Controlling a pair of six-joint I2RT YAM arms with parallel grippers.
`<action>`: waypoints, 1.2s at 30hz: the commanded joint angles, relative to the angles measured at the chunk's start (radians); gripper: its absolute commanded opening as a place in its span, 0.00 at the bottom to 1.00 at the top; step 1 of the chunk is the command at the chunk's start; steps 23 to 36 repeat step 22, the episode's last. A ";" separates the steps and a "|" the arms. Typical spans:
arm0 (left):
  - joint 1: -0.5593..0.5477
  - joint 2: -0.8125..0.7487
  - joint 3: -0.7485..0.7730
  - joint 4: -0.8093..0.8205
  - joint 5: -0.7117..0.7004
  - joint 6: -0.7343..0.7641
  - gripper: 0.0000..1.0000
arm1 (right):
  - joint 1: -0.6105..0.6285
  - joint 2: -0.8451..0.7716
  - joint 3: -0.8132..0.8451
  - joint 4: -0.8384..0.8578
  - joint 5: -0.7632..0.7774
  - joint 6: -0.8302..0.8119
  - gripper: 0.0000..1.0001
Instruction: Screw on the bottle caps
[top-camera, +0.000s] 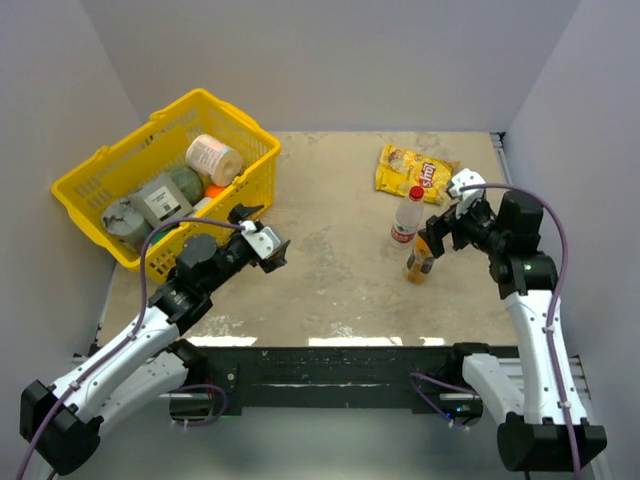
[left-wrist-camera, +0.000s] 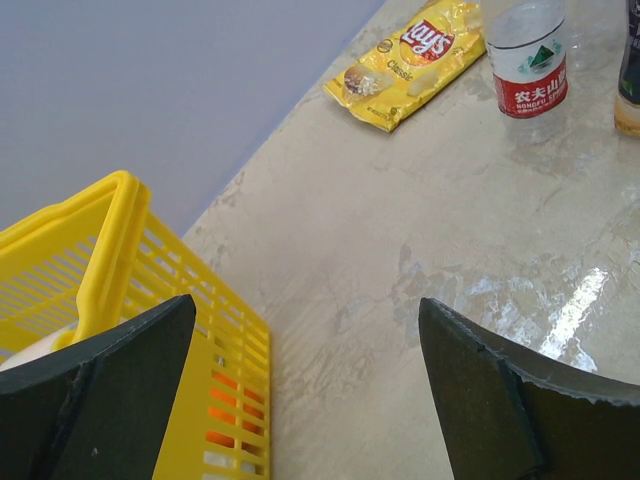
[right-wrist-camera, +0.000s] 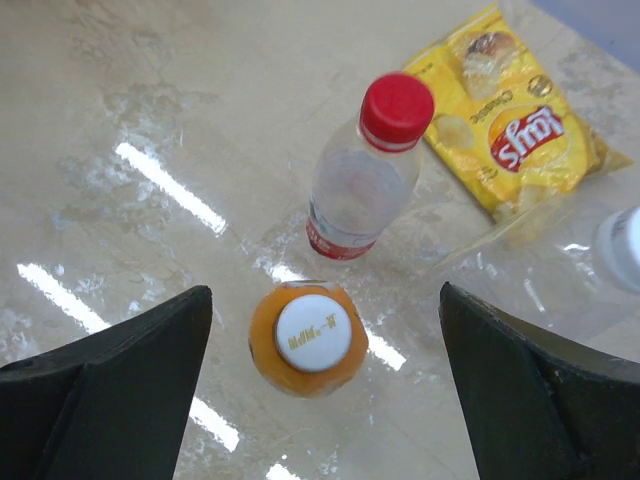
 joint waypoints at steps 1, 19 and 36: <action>0.008 -0.011 -0.006 0.048 0.019 -0.010 0.99 | -0.005 0.008 0.203 -0.109 -0.042 0.008 0.99; 0.009 0.033 -0.008 0.181 -0.100 -0.137 0.99 | -0.005 0.154 0.634 -0.421 0.374 0.281 0.99; 0.007 0.044 -0.006 0.196 -0.111 -0.142 1.00 | -0.005 0.140 0.613 -0.421 0.386 0.326 0.99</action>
